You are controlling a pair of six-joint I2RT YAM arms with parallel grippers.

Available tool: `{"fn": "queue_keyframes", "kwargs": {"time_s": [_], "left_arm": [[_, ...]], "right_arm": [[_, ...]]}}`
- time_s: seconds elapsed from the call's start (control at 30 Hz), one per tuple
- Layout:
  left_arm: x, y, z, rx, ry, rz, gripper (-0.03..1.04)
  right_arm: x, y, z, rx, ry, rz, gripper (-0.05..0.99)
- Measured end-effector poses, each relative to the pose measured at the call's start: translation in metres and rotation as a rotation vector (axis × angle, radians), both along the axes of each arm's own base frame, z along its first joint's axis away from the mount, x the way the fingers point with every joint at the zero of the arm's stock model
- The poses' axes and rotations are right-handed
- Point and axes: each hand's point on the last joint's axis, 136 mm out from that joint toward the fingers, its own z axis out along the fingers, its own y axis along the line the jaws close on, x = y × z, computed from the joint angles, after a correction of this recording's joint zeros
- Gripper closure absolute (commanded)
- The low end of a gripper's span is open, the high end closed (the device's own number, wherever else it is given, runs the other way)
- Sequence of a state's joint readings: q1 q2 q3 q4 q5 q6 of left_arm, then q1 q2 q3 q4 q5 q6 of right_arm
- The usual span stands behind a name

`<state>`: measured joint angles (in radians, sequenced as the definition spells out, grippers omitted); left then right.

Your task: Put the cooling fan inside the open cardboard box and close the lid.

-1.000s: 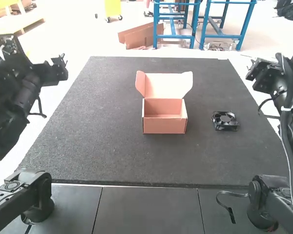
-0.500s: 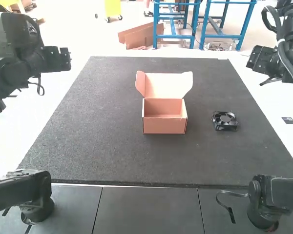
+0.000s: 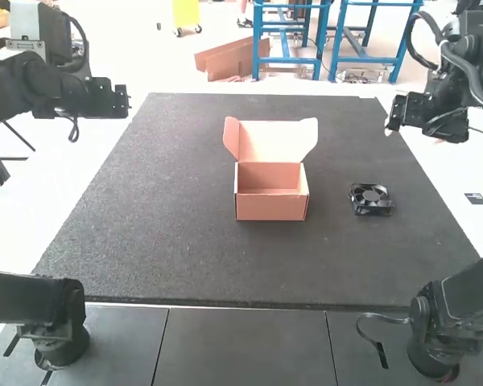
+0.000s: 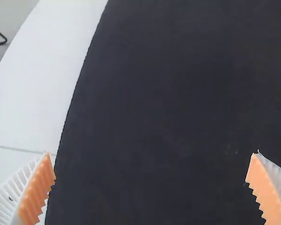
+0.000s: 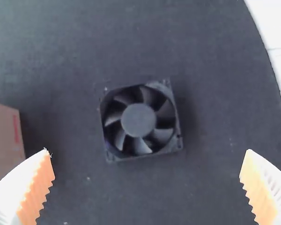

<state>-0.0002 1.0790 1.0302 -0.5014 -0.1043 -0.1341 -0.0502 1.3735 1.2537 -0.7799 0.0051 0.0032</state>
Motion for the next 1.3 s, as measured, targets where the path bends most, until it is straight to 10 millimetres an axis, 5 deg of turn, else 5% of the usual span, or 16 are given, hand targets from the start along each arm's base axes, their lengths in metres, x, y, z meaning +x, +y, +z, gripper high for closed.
{"fn": "queue_keyframes", "kwargs": {"time_s": [0.5, 0.77, 1.3], "left_arm": [[0.023, -0.02, 0.0, -0.004, -0.008, -0.063, 0.04], [0.024, -0.034, 0.016, -0.008, -0.028, -0.105, 0.04], [0.024, -0.035, 0.014, -0.012, -0.019, -0.104, 0.04]], "right_arm": [[-0.003, -0.014, -0.057, -0.076, 0.24, 0.124, 0.04], [0.013, -0.049, -0.1, -0.074, 0.324, 0.085, 0.04], [0.052, -0.059, -0.157, -0.098, 0.329, 0.094, 0.04]]}}
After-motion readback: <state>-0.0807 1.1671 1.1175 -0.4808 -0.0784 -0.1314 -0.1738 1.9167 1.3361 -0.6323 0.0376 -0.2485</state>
